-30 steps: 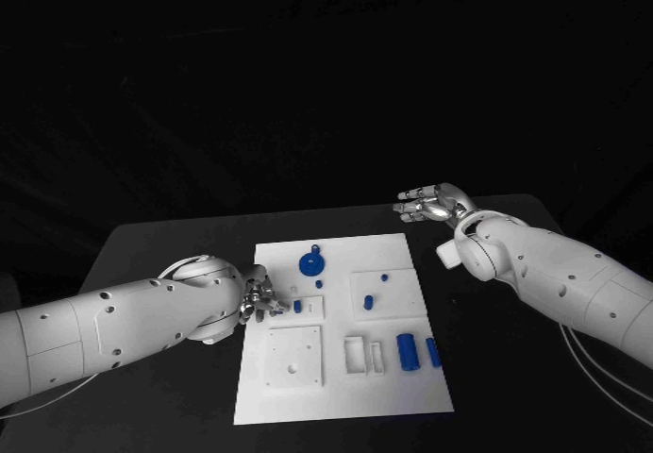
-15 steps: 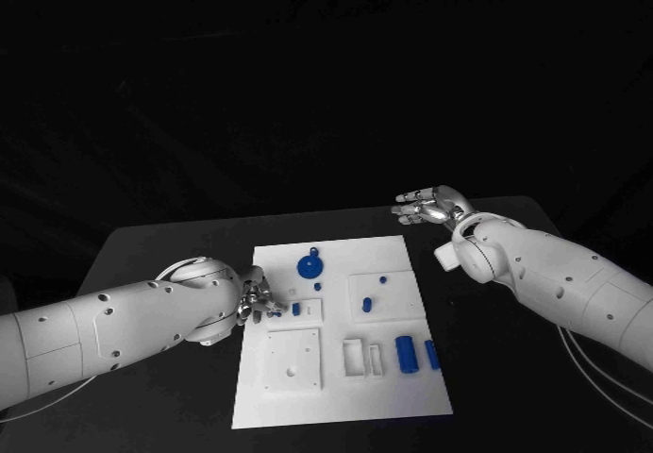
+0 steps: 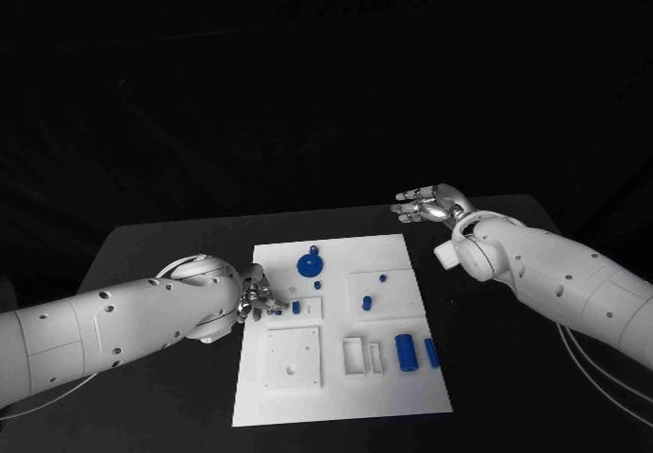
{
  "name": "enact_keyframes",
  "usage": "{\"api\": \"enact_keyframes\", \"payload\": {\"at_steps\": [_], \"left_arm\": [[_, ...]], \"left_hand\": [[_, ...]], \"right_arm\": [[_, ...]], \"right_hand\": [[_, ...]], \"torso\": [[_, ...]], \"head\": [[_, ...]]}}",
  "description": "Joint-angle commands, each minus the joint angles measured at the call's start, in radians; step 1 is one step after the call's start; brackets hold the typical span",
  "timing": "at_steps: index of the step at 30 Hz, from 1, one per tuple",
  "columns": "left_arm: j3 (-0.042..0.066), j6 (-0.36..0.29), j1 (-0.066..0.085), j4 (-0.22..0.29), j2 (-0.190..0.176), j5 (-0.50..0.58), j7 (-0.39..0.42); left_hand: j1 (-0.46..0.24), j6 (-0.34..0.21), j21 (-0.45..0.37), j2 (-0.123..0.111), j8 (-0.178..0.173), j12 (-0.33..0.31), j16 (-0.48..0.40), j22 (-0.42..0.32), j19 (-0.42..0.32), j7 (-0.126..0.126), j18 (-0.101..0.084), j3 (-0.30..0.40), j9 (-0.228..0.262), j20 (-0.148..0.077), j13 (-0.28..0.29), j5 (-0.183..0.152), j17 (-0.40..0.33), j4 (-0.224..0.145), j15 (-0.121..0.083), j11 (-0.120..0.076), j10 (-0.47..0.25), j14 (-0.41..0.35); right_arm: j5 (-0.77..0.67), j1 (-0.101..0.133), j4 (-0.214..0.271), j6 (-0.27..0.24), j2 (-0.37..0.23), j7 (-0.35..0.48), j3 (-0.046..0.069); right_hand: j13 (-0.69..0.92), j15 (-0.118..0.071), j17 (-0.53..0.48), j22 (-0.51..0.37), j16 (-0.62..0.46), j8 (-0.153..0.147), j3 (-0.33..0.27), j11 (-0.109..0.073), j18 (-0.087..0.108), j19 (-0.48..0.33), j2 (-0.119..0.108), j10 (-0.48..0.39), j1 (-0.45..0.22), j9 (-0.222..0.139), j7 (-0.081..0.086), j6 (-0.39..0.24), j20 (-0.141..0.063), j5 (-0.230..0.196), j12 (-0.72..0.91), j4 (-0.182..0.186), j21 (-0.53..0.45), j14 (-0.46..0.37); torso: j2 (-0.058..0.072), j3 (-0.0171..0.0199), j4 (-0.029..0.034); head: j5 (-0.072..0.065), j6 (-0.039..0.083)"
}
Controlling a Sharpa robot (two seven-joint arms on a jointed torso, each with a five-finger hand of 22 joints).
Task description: Assemble the parts on the task board
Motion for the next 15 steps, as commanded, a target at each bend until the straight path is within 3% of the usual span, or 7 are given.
{"api": "enact_keyframes", "payload": {"at_steps": [1,13,14,15], "left_arm": [[-0.003,0.018,-0.004,0.000,0.003,0.009,-0.004],[-0.003,0.018,-0.004,0.001,0.003,0.013,-0.003],[-0.003,0.018,-0.004,0.000,0.002,0.013,-0.003],[-0.003,0.017,-0.004,0.000,0.001,0.013,-0.004]], "left_hand": [[0.000,0.002,-0.005,-0.011,-0.007,-0.003,-0.002,0.019,0.001,0.006,-0.014,-0.006,-0.001,0.003,0.001,-0.004,-0.001,0.001,0.003,0.003,0.000,0.003],[-0.001,0.004,-0.006,-0.011,-0.008,-0.004,-0.003,0.019,0.001,0.007,-0.014,-0.010,-0.003,0.003,0.000,-0.009,-0.002,0.001,0.003,0.003,0.000,0.003],[-0.005,0.004,-0.006,-0.015,-0.008,-0.004,-0.003,0.019,0.001,0.007,-0.014,-0.018,-0.003,0.003,0.000,-0.021,-0.002,0.006,0.003,0.004,0.000,0.002],[-0.007,0.004,-0.007,-0.008,-0.007,-0.004,-0.004,0.019,0.000,0.009,-0.014,-0.085,-0.003,0.004,0.000,0.001,-0.003,0.017,0.005,0.003,-0.001,0.001]], "right_arm": [[-0.001,0.000,0.001,0.013,0.000,0.006,0.001],[-0.001,0.000,0.002,0.013,0.000,0.006,0.001],[-0.001,0.000,0.002,0.013,0.000,0.006,0.001],[-0.001,0.000,0.002,0.013,0.000,0.006,0.001]], "right_hand": [[-0.002,0.001,-0.002,-0.002,-0.005,-0.004,0.003,-0.003,-0.015,-0.004,0.001,-0.003,-0.003,-0.001,-0.001,-0.001,0.000,0.004,-0.004,0.002,0.001,-0.008],[-0.002,0.001,-0.002,-0.002,-0.005,-0.004,0.003,-0.003,-0.015,-0.004,0.001,-0.003,-0.003,-0.001,-0.001,-0.001,0.000,0.004,-0.004,0.002,0.001,-0.008],[-0.002,0.001,-0.002,-0.002,-0.005,-0.004,0.003,-0.003,-0.015,-0.004,0.001,-0.003,-0.003,-0.001,-0.001,-0.001,0.000,0.004,-0.004,0.002,0.001,-0.008],[-0.002,0.001,-0.002,-0.002,-0.005,-0.004,0.003,-0.003,-0.015,-0.004,0.001,-0.003,-0.003,-0.001,-0.001,-0.001,0.000,0.004,-0.004,0.002,0.001,-0.008]], "torso": [[0.000,-0.0003,0.0003],[0.000,0.0002,-0.0001],[0.000,0.0001,0.0001],[0.000,0.0000,0.0000]], "head": [[-0.002,-0.003],[-0.003,-0.001],[-0.003,-0.001],[-0.004,-0.001]]}}
